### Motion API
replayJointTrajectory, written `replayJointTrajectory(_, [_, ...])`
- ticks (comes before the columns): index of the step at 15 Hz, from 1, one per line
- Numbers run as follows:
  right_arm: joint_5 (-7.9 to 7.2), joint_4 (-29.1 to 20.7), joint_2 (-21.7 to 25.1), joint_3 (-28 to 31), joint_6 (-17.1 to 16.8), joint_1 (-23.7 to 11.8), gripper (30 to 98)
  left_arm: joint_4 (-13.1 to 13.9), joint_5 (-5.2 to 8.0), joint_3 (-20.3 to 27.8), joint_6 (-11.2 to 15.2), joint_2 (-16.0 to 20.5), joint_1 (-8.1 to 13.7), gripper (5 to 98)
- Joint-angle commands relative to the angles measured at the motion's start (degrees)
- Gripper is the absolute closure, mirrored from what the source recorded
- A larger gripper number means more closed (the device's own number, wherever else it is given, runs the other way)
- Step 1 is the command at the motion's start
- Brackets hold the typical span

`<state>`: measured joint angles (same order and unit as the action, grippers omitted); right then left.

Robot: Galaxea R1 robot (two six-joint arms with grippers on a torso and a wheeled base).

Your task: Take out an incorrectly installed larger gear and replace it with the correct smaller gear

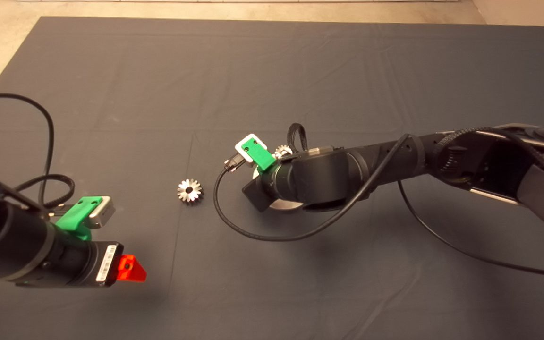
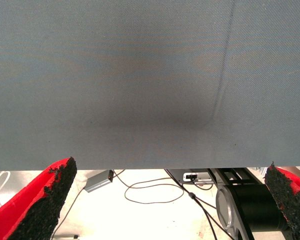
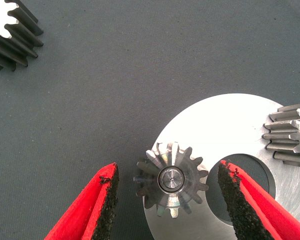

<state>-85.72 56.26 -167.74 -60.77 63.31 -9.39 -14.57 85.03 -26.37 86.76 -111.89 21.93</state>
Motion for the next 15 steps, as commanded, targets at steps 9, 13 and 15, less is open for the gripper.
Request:
replayJointTrajectory(9, [-9.28, -2.59, 13.73, 17.3, 4.55, -8.46, 65.7, 0.86, 1.04, 0.37, -0.01, 0.3, 0.57, 6.1])
replayJointTrajectory(13, [-9.28, -16.77, 25.2, 19.56, 4.63, -9.5, 61.6, 1.39, 1.89, 0.72, -0.63, -0.23, 0.57, 6.1])
replayJointTrajectory(15, [-9.28, -26.27, 30.62, 21.32, 5.07, -11.0, 60.4, 2.0, 2.28, 1.12, -1.15, 0.12, 0.57, 6.1])
